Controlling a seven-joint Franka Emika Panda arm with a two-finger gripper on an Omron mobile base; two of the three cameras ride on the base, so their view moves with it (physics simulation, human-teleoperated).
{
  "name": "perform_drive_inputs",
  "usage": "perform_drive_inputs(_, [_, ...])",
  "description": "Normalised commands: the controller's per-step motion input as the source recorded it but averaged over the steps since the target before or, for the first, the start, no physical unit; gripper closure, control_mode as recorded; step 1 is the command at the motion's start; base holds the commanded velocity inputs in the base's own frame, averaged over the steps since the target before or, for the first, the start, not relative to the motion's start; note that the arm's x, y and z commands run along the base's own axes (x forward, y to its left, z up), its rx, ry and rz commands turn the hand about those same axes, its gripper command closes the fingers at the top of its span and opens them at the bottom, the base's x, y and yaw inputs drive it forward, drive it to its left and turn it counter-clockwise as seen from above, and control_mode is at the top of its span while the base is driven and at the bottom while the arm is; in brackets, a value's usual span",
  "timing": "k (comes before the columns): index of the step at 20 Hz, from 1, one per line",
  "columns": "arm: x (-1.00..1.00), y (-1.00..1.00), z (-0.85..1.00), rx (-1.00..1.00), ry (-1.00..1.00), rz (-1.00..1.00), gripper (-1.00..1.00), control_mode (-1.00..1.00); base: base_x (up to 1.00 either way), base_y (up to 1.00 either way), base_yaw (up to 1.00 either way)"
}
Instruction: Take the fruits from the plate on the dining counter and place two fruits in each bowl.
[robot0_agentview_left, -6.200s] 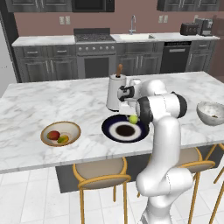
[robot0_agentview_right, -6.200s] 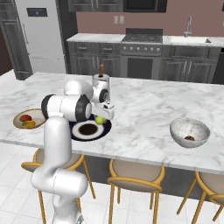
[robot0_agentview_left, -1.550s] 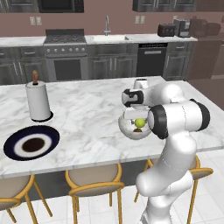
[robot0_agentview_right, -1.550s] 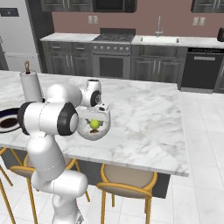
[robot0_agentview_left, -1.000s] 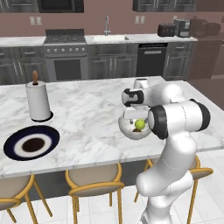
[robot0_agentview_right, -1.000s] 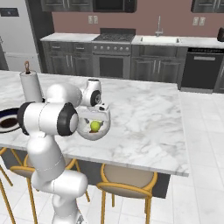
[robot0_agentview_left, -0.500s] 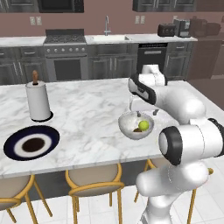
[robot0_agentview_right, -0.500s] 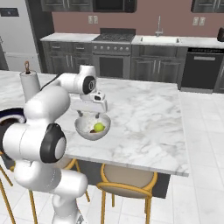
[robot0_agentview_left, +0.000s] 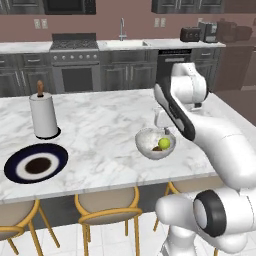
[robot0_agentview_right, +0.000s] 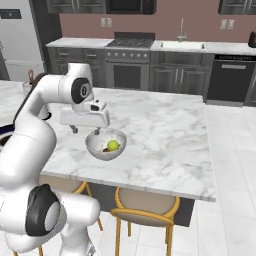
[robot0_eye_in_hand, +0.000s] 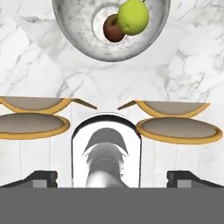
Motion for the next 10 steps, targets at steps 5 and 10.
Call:
perform_drive_inputs(5, [-1.00,-0.18,0.48,0.00,-0.15,0.00,-1.00,-1.00,0.00,0.00,0.00])
perform_drive_inputs(10, [-1.00,-0.13,0.07,0.03,-0.41,0.00,-1.00,-1.00,0.00,0.00,0.00])
